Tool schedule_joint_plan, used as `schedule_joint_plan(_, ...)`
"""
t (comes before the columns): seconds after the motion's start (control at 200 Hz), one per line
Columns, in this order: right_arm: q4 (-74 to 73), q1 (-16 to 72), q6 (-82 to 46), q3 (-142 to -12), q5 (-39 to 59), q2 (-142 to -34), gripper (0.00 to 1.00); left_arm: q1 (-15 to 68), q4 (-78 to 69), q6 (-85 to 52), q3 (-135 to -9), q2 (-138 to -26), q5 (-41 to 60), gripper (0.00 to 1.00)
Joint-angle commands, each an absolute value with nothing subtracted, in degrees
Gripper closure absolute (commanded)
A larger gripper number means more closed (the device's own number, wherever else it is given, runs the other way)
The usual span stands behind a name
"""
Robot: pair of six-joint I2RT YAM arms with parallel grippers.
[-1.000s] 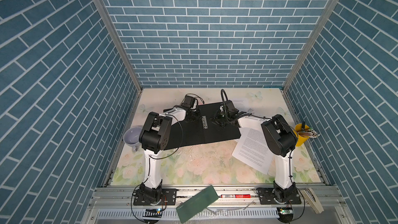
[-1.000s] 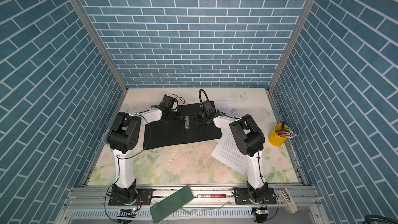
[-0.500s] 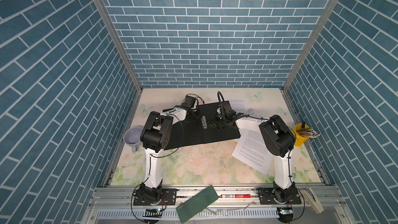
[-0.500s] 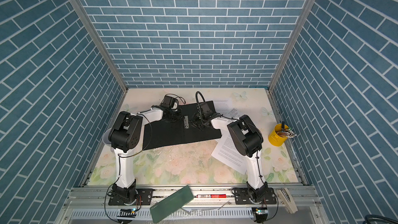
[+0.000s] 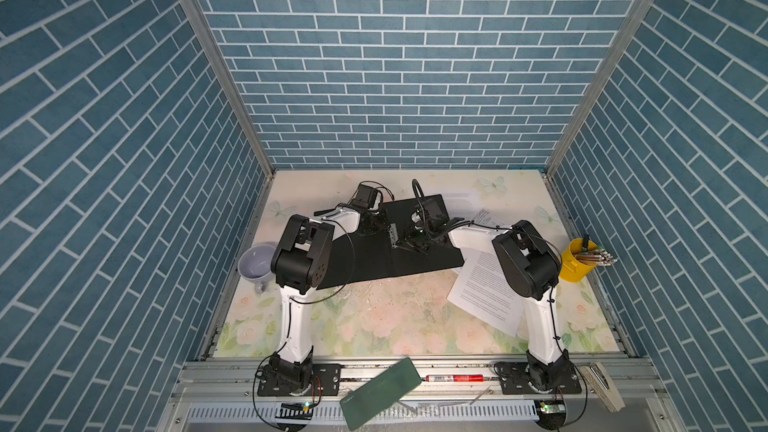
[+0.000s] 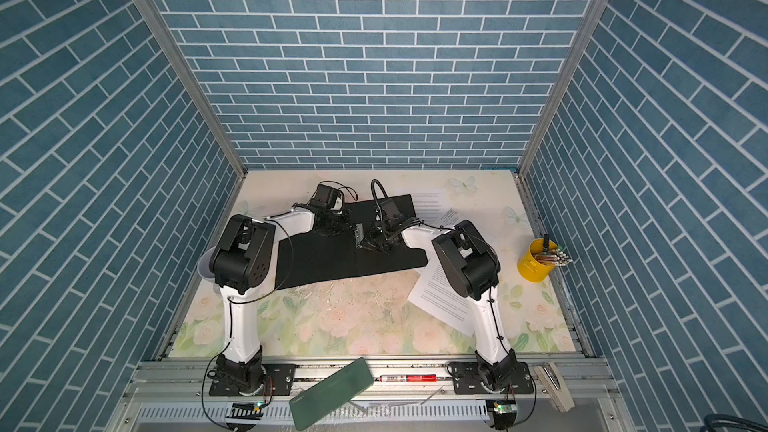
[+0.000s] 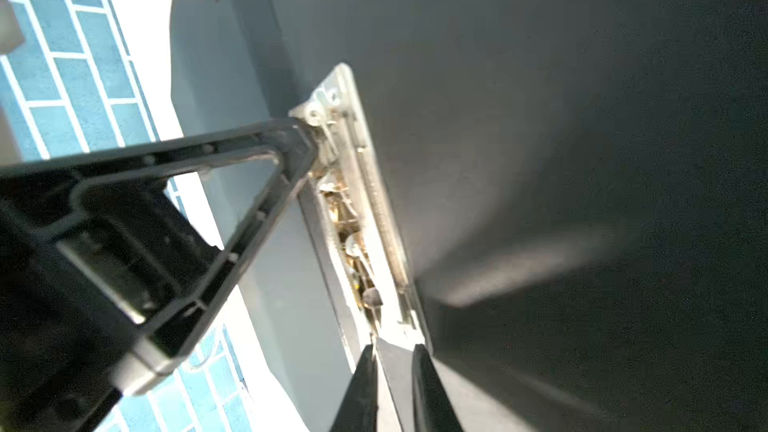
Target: Put the files into the folder
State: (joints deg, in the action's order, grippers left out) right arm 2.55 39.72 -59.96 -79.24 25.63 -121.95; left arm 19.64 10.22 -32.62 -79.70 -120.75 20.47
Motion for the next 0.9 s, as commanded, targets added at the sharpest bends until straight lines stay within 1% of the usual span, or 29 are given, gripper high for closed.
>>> schedule_joint_plan(0.0,4.39,40.14,-58.27,-81.45,26.54,-122.96,0.84,19.25,10.07,-32.58,-78.77,-122.09,19.67,0.89)
schedule_joint_plan(0.3,4.65,40.12,-58.27,-83.89,27.69,-125.03,0.86,19.25,9.22,-32.78,-77.35,-121.6,19.88,0.89)
schedule_joint_plan(0.57,5.27,40.17,-58.25,-84.26,27.04,-125.24,0.91,19.25,8.58,-32.61,-76.84,-121.64,20.47,0.89)
schedule_joint_plan(0.885,5.79,40.17,-58.01,-84.47,27.23,-125.24,0.92,19.2,8.5,-32.42,-76.81,-121.7,20.74,0.89)
schedule_joint_plan(0.895,5.75,40.17,-57.96,-84.53,27.2,-126.54,0.92,19.24,8.47,-32.43,-76.79,-121.72,20.74,0.89)
